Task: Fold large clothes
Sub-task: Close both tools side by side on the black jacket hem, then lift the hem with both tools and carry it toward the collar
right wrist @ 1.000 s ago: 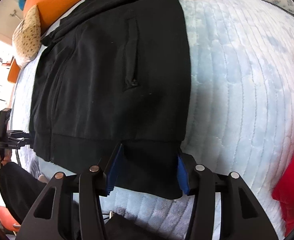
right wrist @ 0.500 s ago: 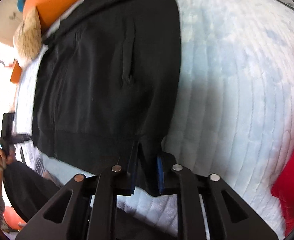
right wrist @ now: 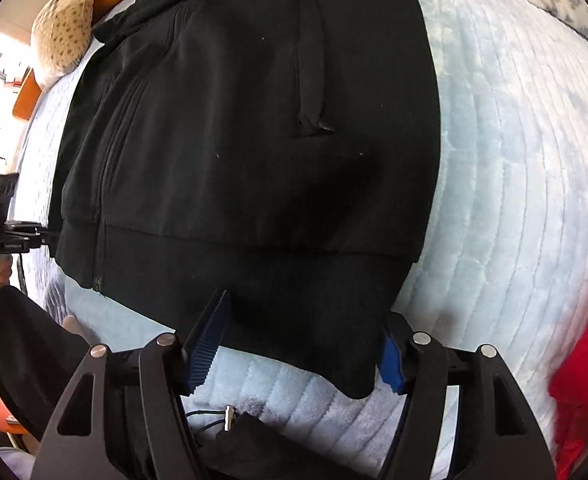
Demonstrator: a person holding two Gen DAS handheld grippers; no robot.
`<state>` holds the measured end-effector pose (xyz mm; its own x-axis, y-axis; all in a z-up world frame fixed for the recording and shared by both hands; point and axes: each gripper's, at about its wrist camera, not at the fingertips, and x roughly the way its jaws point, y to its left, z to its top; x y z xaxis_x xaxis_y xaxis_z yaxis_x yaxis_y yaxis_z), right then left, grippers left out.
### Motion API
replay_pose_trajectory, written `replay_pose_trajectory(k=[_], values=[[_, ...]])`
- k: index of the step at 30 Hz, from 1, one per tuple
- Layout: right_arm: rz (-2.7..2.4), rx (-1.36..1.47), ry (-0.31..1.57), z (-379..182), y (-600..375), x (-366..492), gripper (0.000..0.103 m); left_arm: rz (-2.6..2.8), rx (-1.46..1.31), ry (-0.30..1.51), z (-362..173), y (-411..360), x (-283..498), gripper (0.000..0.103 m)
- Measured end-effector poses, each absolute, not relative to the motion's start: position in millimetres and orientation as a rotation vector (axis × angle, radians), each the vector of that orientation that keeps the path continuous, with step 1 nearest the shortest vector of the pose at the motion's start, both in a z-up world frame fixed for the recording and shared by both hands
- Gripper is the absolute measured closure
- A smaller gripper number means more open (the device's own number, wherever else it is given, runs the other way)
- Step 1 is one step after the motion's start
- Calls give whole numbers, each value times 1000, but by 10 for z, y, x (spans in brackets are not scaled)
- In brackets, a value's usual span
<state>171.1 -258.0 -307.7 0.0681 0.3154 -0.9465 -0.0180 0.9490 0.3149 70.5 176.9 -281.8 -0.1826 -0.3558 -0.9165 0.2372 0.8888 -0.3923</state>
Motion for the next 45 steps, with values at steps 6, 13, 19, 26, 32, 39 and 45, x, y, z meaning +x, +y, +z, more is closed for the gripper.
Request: replay_pose_trajectory(k=[6, 13, 19, 26, 32, 39, 45], values=[[166, 364, 1463, -3011, -3075, 1754, 39, -533, -258, 1676, -2864, 2081, 717, 84], [191, 278, 1511, -3078, -2954, 1913, 37, -655, -360, 1665, -2867, 2203, 808, 41], [270, 251, 1531, -3056, -2803, 1901, 42, -635, -246, 1672, -2829, 2115, 841, 47], [257, 245, 1535, -3082, -2741, 1929, 51, -640, -357, 1675, -2873, 2304, 868, 53], [266, 307, 1519, -3016, -2946, 1893, 93, -573, -430, 1737, -3044, 2537, 961, 90], [310, 396, 1476, -2819, -3103, 1907, 97, -558, -403, 1695, -2809, 2563, 1001, 91], [366, 479, 1414, -2577, -3123, 2022, 98, -589, -534, 1577, -2363, 2679, 1160, 91]])
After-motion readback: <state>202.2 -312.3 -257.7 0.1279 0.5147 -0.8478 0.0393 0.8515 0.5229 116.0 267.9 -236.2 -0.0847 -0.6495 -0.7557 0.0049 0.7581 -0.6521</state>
